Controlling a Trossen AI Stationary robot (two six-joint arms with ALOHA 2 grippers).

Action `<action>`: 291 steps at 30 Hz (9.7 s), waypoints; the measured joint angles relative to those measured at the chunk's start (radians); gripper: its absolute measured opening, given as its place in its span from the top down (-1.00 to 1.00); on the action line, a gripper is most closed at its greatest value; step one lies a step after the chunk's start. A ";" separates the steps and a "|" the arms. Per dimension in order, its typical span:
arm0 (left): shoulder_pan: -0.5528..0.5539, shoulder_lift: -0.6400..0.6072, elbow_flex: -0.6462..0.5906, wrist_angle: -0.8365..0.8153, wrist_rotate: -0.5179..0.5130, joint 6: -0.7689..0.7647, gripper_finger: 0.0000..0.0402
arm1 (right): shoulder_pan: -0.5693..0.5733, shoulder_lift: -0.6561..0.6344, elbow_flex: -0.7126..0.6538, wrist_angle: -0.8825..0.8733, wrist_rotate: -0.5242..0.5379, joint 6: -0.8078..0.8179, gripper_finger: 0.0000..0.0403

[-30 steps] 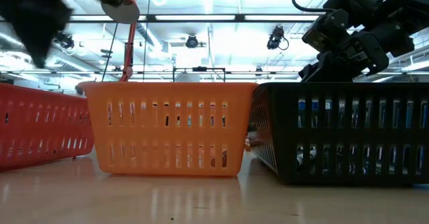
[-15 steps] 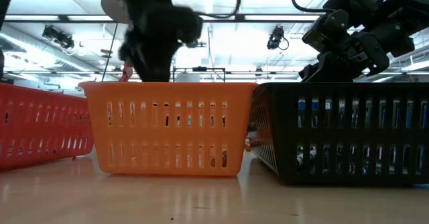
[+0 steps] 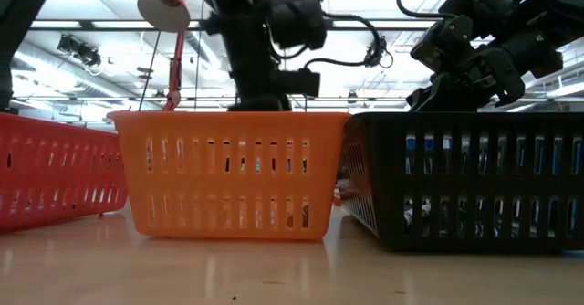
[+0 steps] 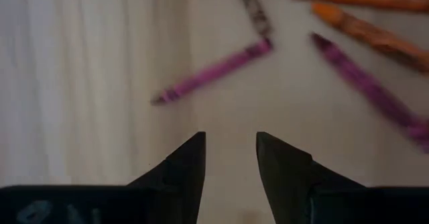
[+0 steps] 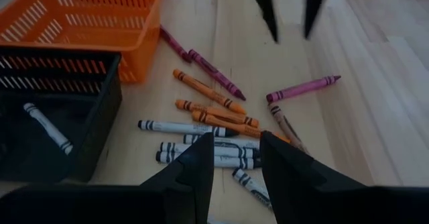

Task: Sort crayons
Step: Put the violet crayon into the red bin, then put the black crayon into the black bin

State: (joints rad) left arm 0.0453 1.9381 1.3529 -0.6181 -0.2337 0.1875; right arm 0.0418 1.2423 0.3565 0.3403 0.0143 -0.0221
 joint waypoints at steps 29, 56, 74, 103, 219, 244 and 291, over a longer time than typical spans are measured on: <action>0.126 0.122 0.002 0.252 0.261 0.458 0.29 | 0.001 0.000 0.000 -0.034 0.012 0.064 0.38; 0.161 0.118 0.003 0.097 0.411 0.269 0.65 | 0.002 0.000 0.000 -0.020 0.011 0.021 0.38; 0.126 0.086 -0.005 0.073 0.345 0.217 0.91 | 0.002 0.000 0.000 -0.021 0.010 0.019 0.38; -0.279 -0.256 -0.001 -0.387 0.322 -0.831 0.81 | 0.089 0.000 0.000 -0.028 0.014 0.030 0.38; -0.363 -0.245 -0.083 -0.073 -0.556 -0.041 0.40 | 0.000 0.482 0.671 -1.190 -0.042 1.042 0.26; -0.350 -0.245 -0.083 -0.120 -0.492 -0.046 0.40 | -0.003 0.575 0.672 -1.149 -0.065 1.074 0.58; -0.360 -0.245 -0.167 -0.379 -0.460 -0.400 0.40 | 0.409 0.480 0.855 -0.881 0.232 0.202 0.79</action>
State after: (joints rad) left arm -0.3149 1.6928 1.1858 -0.9970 -0.6941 -0.2123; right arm 0.4511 1.7226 1.2120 -0.5406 0.2460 0.1803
